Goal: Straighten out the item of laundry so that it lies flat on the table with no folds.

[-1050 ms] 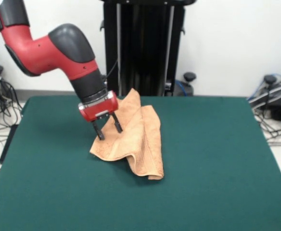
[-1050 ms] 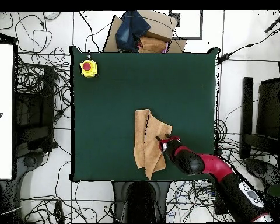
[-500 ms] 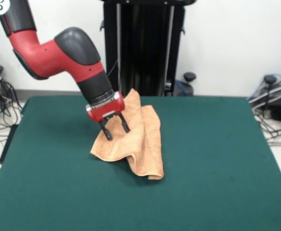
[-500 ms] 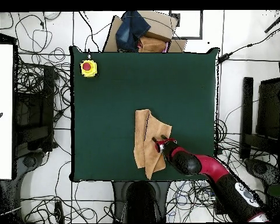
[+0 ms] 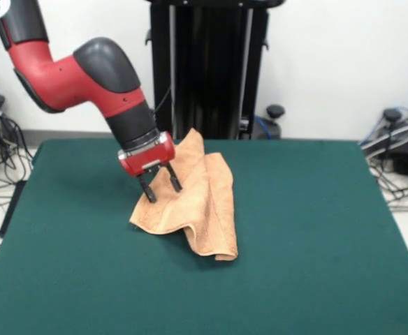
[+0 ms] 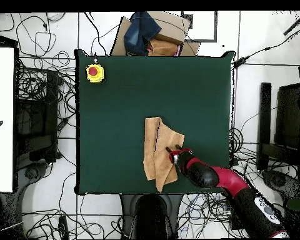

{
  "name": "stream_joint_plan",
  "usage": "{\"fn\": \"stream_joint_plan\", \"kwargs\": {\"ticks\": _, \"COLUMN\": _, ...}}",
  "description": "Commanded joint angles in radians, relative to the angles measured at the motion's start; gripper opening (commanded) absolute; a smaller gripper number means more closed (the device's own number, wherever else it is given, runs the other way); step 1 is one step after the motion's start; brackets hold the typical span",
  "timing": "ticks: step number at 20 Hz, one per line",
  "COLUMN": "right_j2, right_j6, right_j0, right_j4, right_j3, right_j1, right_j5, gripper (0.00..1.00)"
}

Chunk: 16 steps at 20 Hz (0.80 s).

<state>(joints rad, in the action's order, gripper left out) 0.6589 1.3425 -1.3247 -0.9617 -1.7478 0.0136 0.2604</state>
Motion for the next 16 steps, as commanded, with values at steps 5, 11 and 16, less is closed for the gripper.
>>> {"fn": "stream_joint_plan", "kwargs": {"ticks": 5, "right_j2": -0.032, "right_j6": -0.11, "right_j0": -0.004, "right_j4": -0.004, "right_j3": 0.077, "right_j1": 0.011, "right_j5": 0.107, "gripper": 1.0}}
{"fn": "stream_joint_plan", "kwargs": {"ticks": 11, "right_j2": -0.04, "right_j6": -0.112, "right_j0": -0.012, "right_j4": -0.014, "right_j3": 0.072, "right_j1": -0.008, "right_j5": 0.105, "gripper": 1.0}}
{"fn": "stream_joint_plan", "kwargs": {"ticks": 16, "right_j2": -0.041, "right_j6": -0.115, "right_j0": -0.013, "right_j4": -0.028, "right_j3": 0.109, "right_j1": 0.058, "right_j5": 0.083, "gripper": 1.0}}
